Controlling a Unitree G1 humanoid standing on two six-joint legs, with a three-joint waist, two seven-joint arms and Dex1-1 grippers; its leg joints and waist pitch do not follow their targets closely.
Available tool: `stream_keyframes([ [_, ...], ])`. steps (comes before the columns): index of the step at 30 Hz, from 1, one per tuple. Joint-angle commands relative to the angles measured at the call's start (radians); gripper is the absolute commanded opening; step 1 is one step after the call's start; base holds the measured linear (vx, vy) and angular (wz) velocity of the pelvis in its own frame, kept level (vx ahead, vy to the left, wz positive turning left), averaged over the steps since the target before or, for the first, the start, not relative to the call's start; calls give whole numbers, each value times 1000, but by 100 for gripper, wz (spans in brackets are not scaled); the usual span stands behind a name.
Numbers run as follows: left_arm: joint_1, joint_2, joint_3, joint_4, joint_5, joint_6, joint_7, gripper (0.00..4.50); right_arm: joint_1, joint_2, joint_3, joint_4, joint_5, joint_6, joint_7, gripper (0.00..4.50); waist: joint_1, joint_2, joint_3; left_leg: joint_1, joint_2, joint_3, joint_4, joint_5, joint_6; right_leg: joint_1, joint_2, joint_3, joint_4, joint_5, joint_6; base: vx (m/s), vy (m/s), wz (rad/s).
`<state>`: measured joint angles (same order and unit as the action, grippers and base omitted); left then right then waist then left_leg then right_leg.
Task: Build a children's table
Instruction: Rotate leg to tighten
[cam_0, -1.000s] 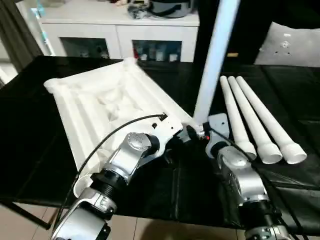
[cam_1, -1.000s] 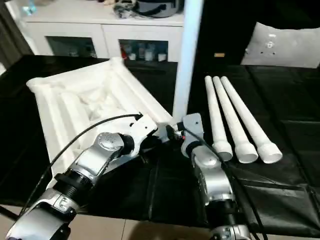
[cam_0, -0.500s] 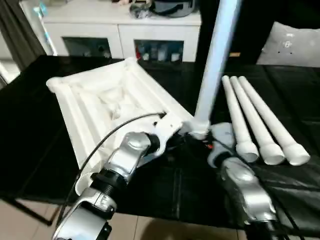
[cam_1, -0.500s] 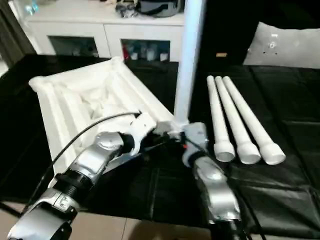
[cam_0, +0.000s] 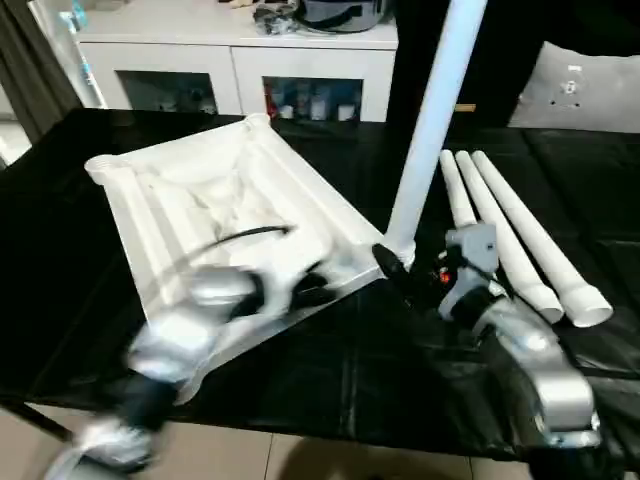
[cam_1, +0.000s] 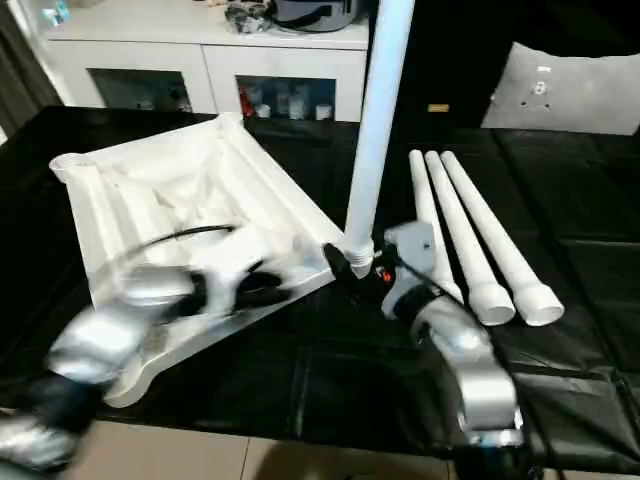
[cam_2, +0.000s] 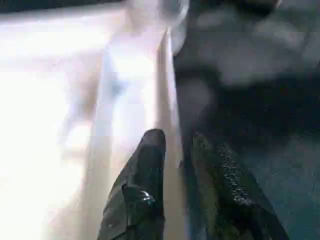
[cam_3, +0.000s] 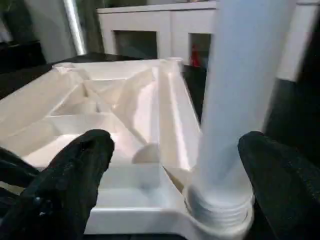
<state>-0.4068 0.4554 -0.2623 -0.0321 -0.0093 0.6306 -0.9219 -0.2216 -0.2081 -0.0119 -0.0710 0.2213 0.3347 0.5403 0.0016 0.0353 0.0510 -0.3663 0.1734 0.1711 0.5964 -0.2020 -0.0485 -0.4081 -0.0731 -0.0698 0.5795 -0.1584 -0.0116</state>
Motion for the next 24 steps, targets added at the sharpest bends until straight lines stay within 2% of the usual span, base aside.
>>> stream_keyframes([
  [1,9,32,28,-63,-4,42,-23,107,-27,-6,15,20,22,28,55,450,1,-8,-55,9,49,-15,-76,-211,49,44,-61,46,-71,-375,-175,0,0,0],
  [4,29,89,46,-112,10,74,-39,107,-51,-30,37,41,33,40,109,450,5,-12,-57,10,49,-15,-76,-198,46,47,-61,47,-64,-320,-191,0,0,0],
  [5,33,102,49,-120,12,77,-44,107,-57,-34,41,49,31,37,116,450,6,-11,-58,10,49,-16,-76,-197,44,47,-62,47,-61,-312,-196,0,0,0],
  [6,46,156,60,-154,8,99,-59,107,-88,-51,52,87,27,22,138,450,6,-15,-59,7,48,-16,-76,-188,44,51,-64,47,-59,-302,-198,0,0,0],
  [7,47,165,62,-159,6,104,-60,126,-96,-53,53,98,24,18,138,450,7,-14,-59,8,48,-17,-75,-186,43,49,-64,47,-56,-300,-201,0,0,0],
  [8,50,208,72,-185,0,136,-55,137,-143,-65,48,166,4,-6,131,450,5,-21,-59,7,45,-14,-74,-177,43,50,-63,47,-57,-303,-201,0,0,0],
  [9,52,236,79,-193,9,147,-49,143,-185,-72,33,228,-18,-24,106,450,3,-21,-59,6,44,-16,-73,-169,38,50,-64,47,-53,-304,-210,0,0,0],
  [11,56,248,82,-197,14,148,-49,146,-203,-75,24,252,-26,-28,95,450,5,-19,-55,10,43,-13,-71,-181,32,45,-64,48,-59,-321,-209,0,0,0],
  [12,59,256,86,-198,17,145,-50,156,-215,-78,18,270,-32,-33,87,450,4,-23,-55,9,43,-14,-71,-193,24,46,-64,47,-58,-340,-203,0,0,0],
  [13,64,271,99,-197,24,143,-47,171,-240,-94,7,309,-46,-55,78,450,7,-22,-57,15,45,-12,-70,-190,19,43,-63,48,-58,-328,-201,0,0,0],
  [16,72,293,115,-196,31,139,-47,184,-263,-113,-3,348,-62,-80,66,450,11,-21,-60,14,45,-11,-69,-165,20,45,-59,48,-50,-255,-216,0,0,0],
  [17,80,318,124,-203,24,141,-55,188,-282,-134,-4,395,-85,-113,38,450,11,-19,-60,12,43,-11,-68,-161,22,47,-58,48,-48,-244,-219,0,0,0],
  [18,86,344,128,-209,13,130,-65,207,-295,-145,1,432,-102,-146,19,450,14,-20,-61,12,42,-10,-67,-153,24,48,-58,47,-46,-232,-228,0,0,0],
  [21,90,365,134,-206,8,97,-75,224,-301,-147,2,451,-106,-165,13,450,19,-22,-60,12,41,-9,-65,-161,24,48,-59,47,-48,-250,-228,0,0,0],
  [23,105,421,147,-200,-3,6,-130,245,-275,-130,17,414,-100,-164,36,450,26,-25,-61,9,41,-10,-66,-160,29,51,-59,48,-47,-257,-220,0,0,0],
  [24,106,430,147,-199,-2,-6,-138,256,-269,-128,20,407,-101,-163,38,450,27,-25,-60,8,41,-11,-67,-160,32,51,-60,48,-48,-261,-216,0,0,0],
])
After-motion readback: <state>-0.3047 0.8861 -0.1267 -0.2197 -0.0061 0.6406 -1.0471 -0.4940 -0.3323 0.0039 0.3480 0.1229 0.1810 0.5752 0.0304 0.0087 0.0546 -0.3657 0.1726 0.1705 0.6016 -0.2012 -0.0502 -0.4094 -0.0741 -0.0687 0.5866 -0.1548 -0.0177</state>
